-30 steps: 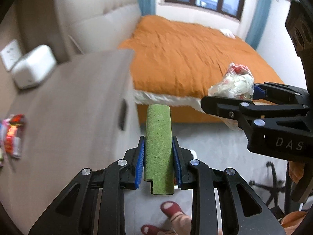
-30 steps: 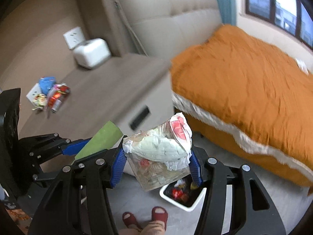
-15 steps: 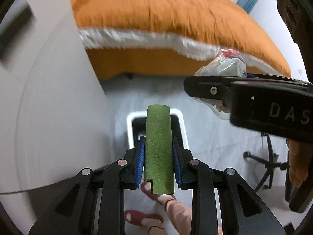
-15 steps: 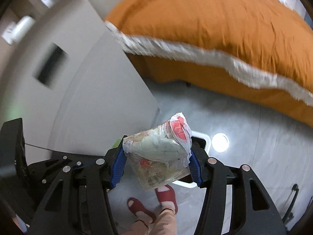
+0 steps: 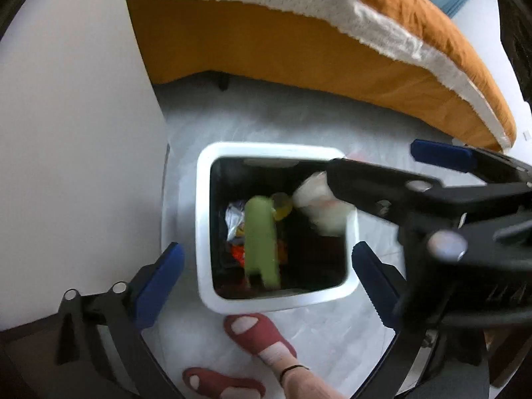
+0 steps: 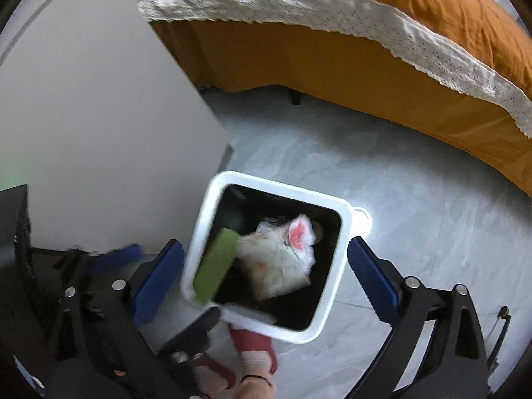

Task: Collect trash
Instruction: 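Swing both tools back toward the desk, then grasp the crumpled green-red wrapper with the left tool while the right tool grasps the red box, then carry wrapper and red box over the white bin and open both tools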

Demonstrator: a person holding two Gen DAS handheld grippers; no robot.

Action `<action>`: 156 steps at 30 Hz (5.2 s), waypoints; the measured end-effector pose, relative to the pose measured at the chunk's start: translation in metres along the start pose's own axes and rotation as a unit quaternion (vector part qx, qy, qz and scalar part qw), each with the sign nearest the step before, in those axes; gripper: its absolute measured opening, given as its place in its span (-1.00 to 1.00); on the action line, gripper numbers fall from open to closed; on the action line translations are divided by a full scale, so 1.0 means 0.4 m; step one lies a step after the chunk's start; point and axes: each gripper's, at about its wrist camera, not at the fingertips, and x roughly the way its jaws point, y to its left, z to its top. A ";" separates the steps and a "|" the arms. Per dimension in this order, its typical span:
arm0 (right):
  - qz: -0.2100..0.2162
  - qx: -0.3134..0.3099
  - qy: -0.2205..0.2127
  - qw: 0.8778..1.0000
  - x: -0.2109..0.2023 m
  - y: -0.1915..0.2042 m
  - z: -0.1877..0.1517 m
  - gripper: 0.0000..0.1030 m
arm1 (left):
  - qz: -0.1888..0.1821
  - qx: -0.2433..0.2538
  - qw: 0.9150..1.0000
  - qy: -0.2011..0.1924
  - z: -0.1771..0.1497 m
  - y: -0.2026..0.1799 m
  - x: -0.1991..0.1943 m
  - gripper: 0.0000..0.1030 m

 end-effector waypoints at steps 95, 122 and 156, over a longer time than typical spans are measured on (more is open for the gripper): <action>0.171 -0.353 -0.131 0.911 -0.657 1.284 0.247 0.46 | 0.281 -0.370 0.853 -0.238 -0.193 0.961 -1.301 0.45; 0.188 -0.285 -0.223 0.913 -0.963 0.988 0.209 0.20 | 0.280 -0.240 0.878 -0.305 -0.228 0.520 -1.468 0.23; 0.037 0.009 -0.088 0.995 -0.601 0.150 0.119 0.20 | 0.019 0.047 0.995 -0.086 0.031 -0.072 -0.637 0.23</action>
